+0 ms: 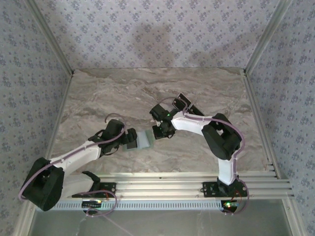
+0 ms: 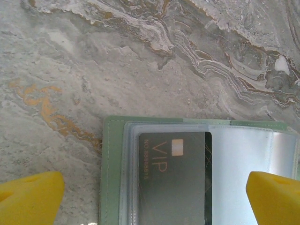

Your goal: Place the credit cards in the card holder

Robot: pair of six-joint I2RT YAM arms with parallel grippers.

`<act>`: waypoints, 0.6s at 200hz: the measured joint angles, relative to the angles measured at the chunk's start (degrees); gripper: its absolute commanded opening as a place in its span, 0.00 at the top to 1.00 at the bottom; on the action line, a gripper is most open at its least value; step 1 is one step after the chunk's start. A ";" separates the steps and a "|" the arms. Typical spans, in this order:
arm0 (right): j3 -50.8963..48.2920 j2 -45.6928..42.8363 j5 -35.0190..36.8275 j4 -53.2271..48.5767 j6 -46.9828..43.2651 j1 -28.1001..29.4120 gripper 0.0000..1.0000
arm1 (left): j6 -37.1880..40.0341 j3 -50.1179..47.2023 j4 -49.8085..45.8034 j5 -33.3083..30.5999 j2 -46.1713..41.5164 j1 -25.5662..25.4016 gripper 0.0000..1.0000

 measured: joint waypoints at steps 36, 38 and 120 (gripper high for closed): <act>-0.39 -0.72 -0.90 1.18 0.70 -0.22 0.96 | 0.44 -0.02 3.08 0.15 1.70 0.00 0.00; -0.39 -0.72 -0.87 1.22 0.70 -0.22 0.96 | 0.44 -0.02 3.21 0.17 1.79 0.00 0.00; -0.70 -0.72 -1.97 2.71 0.87 -0.22 0.96 | 1.53 -0.33 7.23 1.29 5.66 0.00 0.00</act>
